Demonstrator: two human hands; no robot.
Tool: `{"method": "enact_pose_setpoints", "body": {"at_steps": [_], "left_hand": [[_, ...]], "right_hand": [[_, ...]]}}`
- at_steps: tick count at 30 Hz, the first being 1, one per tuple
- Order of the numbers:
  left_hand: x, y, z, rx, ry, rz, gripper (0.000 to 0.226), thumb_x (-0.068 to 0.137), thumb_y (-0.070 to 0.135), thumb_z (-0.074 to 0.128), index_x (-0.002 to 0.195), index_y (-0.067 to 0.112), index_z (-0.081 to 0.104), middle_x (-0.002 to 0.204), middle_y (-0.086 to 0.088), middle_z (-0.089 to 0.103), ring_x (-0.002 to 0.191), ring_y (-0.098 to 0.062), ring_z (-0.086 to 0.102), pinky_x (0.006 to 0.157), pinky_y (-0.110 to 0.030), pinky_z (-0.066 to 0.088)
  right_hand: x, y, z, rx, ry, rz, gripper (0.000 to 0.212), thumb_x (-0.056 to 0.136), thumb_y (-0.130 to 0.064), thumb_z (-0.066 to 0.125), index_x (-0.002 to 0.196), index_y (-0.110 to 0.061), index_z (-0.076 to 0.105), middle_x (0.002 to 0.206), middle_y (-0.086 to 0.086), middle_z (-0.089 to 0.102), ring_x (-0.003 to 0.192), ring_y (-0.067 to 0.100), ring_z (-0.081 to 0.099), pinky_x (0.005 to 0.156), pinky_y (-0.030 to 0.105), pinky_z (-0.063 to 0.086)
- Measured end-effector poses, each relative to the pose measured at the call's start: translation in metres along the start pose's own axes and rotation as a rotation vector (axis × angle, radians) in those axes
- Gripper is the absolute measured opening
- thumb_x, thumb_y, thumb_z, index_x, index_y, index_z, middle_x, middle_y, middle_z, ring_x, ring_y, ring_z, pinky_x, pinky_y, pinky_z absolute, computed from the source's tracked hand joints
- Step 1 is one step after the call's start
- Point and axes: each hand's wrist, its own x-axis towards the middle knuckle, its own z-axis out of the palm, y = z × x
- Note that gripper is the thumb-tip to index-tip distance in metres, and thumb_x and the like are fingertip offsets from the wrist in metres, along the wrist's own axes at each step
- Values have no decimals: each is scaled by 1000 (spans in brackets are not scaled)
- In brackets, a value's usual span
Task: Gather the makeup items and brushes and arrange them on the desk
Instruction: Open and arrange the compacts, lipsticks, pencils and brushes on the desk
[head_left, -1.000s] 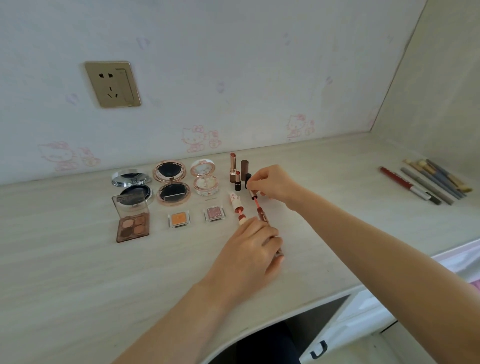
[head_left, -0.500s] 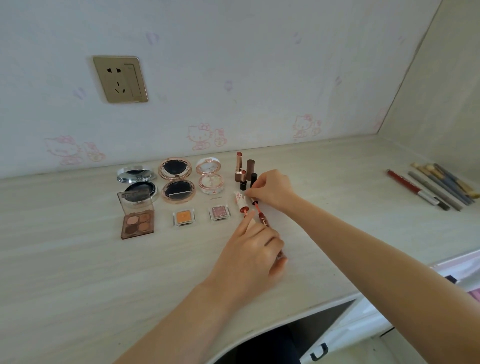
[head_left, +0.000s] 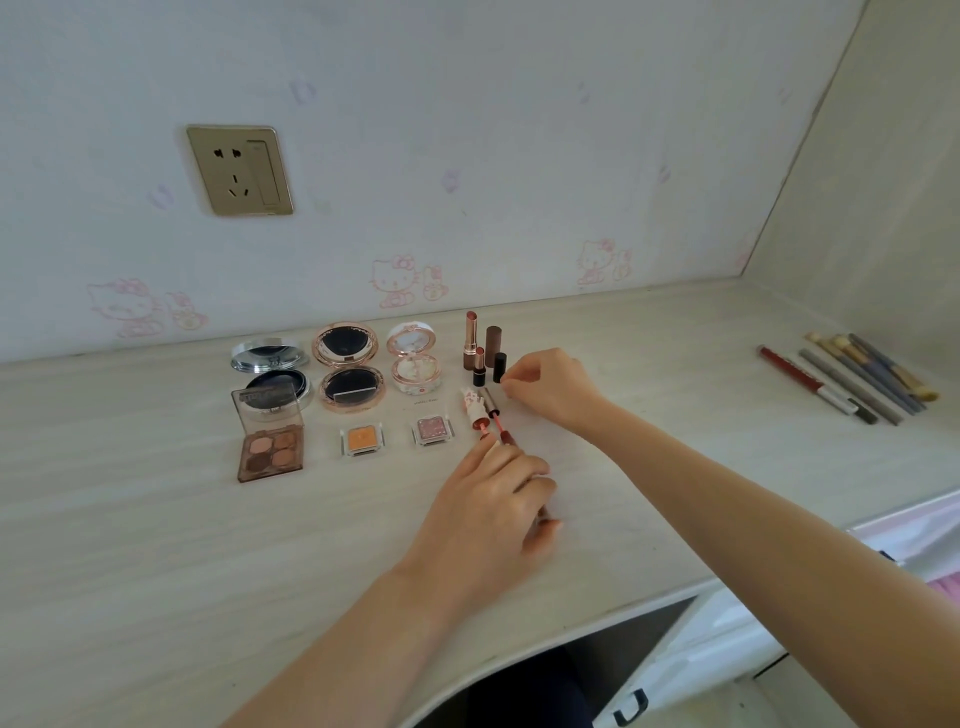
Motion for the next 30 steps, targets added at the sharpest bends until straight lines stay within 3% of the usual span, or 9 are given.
{"method": "enact_pose_setpoints", "body": {"at_steps": [4, 10, 16, 26, 30], "left_hand": [[-1, 1, 0, -4, -9, -6, 22, 79, 33, 68, 95, 19, 73, 102, 7, 69, 102, -12, 59, 108, -36, 39], [1, 3, -1, -37, 0, -11, 22, 83, 34, 65, 95, 17, 73, 103, 7, 68, 104, -13, 56, 98, -31, 43], [22, 13, 3, -80, -39, -10, 15, 87, 22, 60, 95, 17, 72, 102, 8, 68, 102, -14, 57, 82, -35, 50], [114, 46, 54, -161, -145, 10, 26, 93, 25, 49, 111, 20, 67, 114, 6, 65, 115, -11, 48, 88, -25, 40], [158, 63, 84, -175, -237, 17, 28, 92, 25, 49, 115, 19, 64, 119, 4, 63, 117, -16, 48, 94, -29, 42]], "right_hand": [[-12, 10, -15, 9, -4, 4, 17, 88, -19, 59, 98, -16, 72, 89, -7, 68, 88, 13, 62, 85, 29, 52], [-38, 39, -43, -75, 10, -9, 17, 90, -23, 56, 98, -23, 71, 93, -8, 67, 92, 9, 61, 68, 16, 43], [-74, 74, -79, -305, 40, -50, 23, 92, -25, 54, 110, -20, 67, 107, -2, 69, 104, 17, 60, 93, 33, 48], [-114, 134, -143, -448, 114, 28, 27, 95, -26, 52, 119, -19, 62, 118, -3, 64, 107, 15, 59, 93, 30, 47], [-113, 165, -168, -476, 178, 55, 26, 94, -21, 54, 118, -15, 63, 115, 0, 65, 106, 17, 59, 90, 24, 44]]}}
